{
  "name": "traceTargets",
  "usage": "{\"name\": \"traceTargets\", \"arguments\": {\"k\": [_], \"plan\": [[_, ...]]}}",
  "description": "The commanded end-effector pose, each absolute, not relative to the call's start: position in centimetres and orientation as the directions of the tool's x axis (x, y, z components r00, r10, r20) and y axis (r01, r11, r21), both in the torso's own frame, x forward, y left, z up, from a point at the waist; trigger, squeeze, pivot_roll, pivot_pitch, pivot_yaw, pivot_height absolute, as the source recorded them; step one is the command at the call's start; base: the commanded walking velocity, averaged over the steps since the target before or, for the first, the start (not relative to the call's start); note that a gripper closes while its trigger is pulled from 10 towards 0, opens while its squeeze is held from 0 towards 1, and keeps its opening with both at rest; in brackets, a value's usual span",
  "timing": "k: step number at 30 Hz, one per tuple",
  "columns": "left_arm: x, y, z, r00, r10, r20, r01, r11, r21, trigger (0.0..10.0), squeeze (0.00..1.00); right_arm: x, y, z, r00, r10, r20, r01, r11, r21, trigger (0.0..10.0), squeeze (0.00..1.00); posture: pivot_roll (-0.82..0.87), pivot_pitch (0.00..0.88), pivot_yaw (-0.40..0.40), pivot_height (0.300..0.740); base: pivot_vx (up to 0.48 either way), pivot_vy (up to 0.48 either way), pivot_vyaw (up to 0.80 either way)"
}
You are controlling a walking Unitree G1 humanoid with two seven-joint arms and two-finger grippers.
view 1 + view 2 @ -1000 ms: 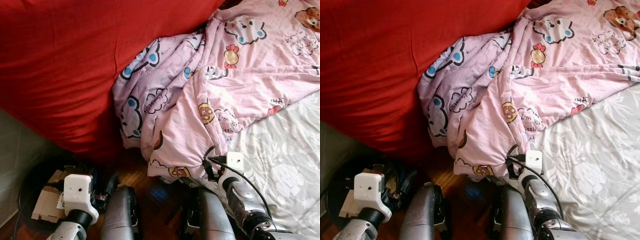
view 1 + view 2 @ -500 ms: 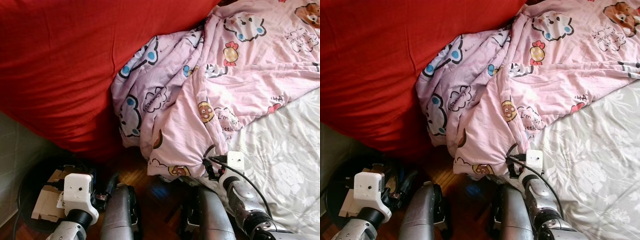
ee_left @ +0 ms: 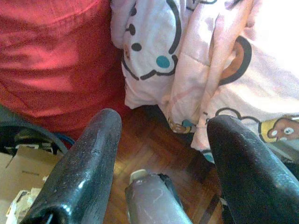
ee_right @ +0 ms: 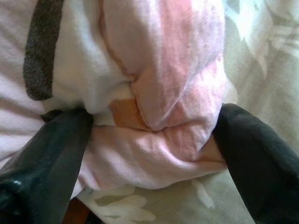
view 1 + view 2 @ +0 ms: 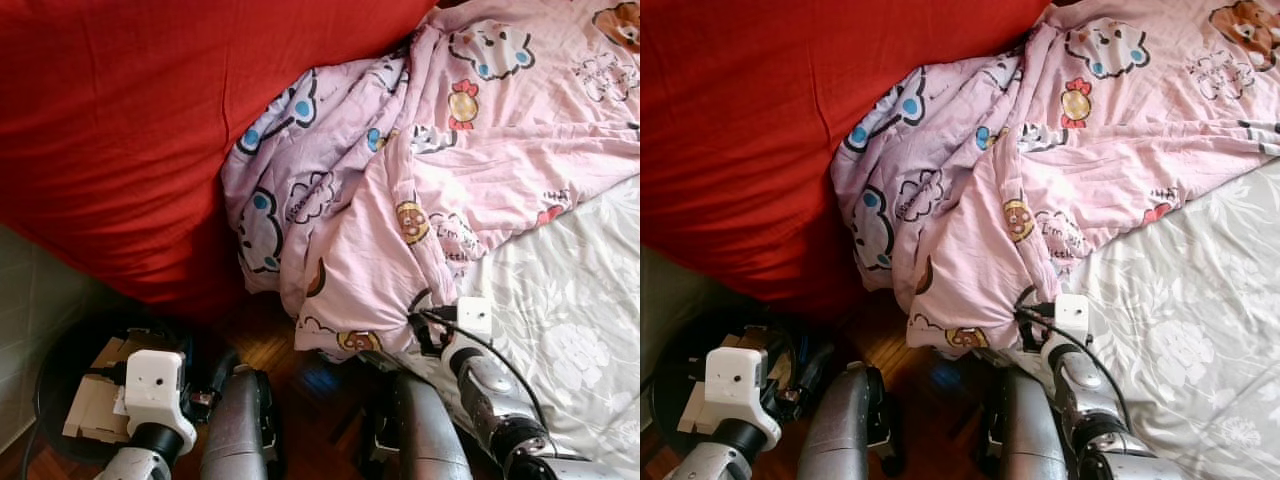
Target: Clean up the room
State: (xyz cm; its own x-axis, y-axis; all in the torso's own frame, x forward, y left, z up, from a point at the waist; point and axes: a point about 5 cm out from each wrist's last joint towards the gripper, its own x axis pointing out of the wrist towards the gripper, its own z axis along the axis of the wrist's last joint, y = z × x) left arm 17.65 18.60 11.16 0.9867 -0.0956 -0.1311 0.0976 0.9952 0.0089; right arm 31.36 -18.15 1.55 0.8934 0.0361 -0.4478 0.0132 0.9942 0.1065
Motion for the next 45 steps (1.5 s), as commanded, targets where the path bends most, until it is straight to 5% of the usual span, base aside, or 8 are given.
{"name": "traceTargets", "arguments": {"k": [1, 2, 32, 45], "plan": [[16.9, 18.6, 10.8, 0.981, -0.092, -0.169, 0.095, 0.995, 0.009, 10.0, 0.00, 29.8, -17.8, -0.3, 0.852, 0.052, -0.521, 0.013, 0.993, 0.121, 1.1, 0.00, 0.17, 0.470, -0.016, 0.637, 0.000, 0.000, 0.00], [16.8, 18.6, 10.9, 0.981, -0.092, -0.170, 0.095, 0.995, 0.009, 10.0, 0.00, 29.8, -17.7, -0.3, 0.851, 0.056, -0.523, 0.009, 0.993, 0.121, 0.0, 0.00, 0.17, 0.474, -0.015, 0.637, 0.000, 0.000, 0.00], [17.4, 18.1, 10.2, 0.979, -0.100, -0.179, 0.101, 0.995, -0.007, 10.0, 0.00, 29.9, -16.9, 0.0, 0.877, 0.072, -0.474, 0.009, 0.986, 0.166, 0.0, 0.00, 0.14, 0.443, -0.029, 0.637, 0.000, 0.000, 0.00], [20.8, 18.5, 8.8, 0.985, -0.086, -0.147, 0.086, 0.996, -0.005, 10.0, 0.00, 30.2, -16.7, 0.7, 0.922, 0.057, -0.382, 0.032, 0.975, 0.222, 0.0, 0.00, 0.09, 0.297, -0.053, 0.637, 0.000, 0.000, 0.00]]}}
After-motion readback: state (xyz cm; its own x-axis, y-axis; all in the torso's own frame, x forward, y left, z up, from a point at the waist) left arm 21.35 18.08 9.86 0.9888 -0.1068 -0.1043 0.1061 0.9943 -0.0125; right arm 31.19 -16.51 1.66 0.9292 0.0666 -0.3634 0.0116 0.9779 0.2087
